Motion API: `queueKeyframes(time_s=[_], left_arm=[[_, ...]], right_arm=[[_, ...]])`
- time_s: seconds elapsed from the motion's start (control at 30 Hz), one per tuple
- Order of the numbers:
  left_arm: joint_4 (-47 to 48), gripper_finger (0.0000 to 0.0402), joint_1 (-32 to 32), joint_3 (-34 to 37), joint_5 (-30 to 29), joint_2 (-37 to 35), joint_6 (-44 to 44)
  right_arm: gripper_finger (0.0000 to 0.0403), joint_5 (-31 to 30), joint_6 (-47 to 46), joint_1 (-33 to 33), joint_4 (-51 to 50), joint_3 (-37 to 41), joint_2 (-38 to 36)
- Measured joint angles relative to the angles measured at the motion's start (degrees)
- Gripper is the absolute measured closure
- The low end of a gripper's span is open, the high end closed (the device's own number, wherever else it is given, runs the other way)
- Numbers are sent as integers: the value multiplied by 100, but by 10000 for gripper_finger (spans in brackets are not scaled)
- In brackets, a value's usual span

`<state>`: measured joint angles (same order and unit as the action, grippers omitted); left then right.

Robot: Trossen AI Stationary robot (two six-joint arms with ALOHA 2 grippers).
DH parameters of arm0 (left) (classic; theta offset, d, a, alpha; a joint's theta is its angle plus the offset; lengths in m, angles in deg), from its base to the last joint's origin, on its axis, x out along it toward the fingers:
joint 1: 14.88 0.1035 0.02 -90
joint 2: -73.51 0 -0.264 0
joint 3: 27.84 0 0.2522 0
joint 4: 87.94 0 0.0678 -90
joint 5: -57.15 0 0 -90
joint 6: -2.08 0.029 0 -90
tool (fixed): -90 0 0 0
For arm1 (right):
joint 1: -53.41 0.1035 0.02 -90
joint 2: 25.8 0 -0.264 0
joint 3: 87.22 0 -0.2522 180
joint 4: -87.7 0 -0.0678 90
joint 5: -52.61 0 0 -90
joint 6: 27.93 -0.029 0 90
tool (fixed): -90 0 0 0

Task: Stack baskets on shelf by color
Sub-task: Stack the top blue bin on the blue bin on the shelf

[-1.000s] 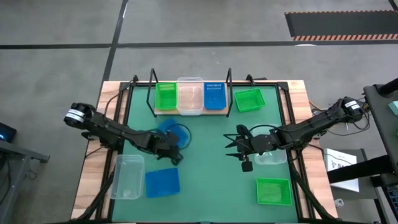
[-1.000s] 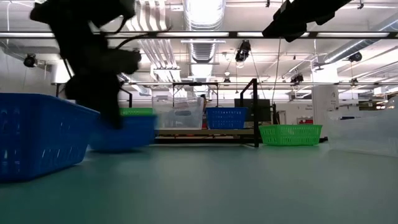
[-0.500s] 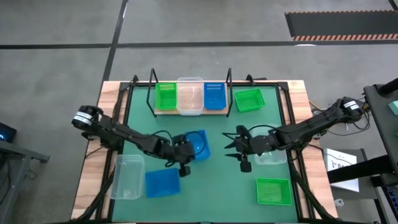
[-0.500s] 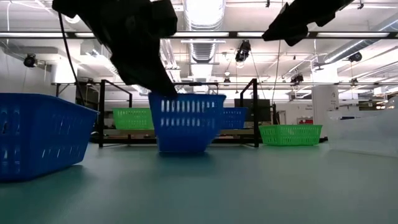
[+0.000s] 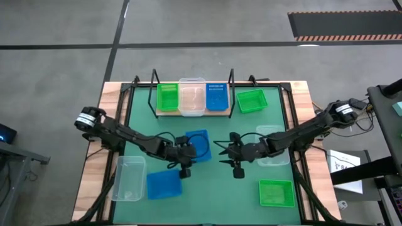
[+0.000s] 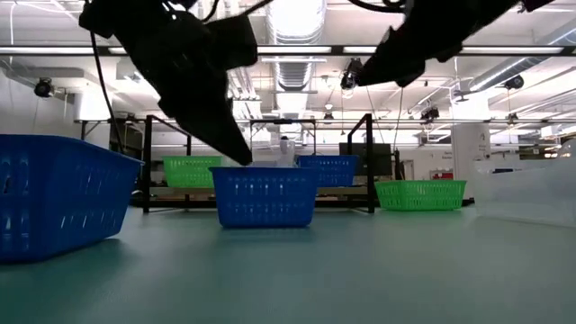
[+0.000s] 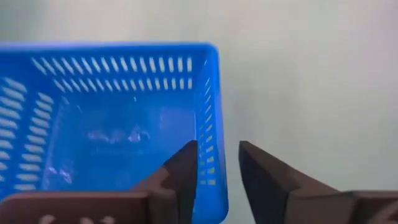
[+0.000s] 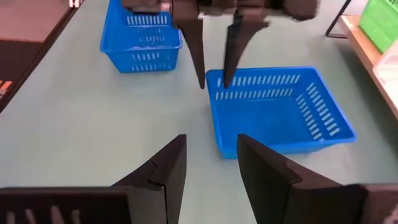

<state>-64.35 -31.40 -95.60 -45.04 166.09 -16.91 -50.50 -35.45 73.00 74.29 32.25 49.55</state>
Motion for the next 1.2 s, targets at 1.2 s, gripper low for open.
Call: queueKeyframes(time_s=[1.2], left_arm=[[-2733, 268, -122, 2267, -194, -3771, 2883]], right_arm=[[296, 818, 780, -819, -1776, -3265, 3614]])
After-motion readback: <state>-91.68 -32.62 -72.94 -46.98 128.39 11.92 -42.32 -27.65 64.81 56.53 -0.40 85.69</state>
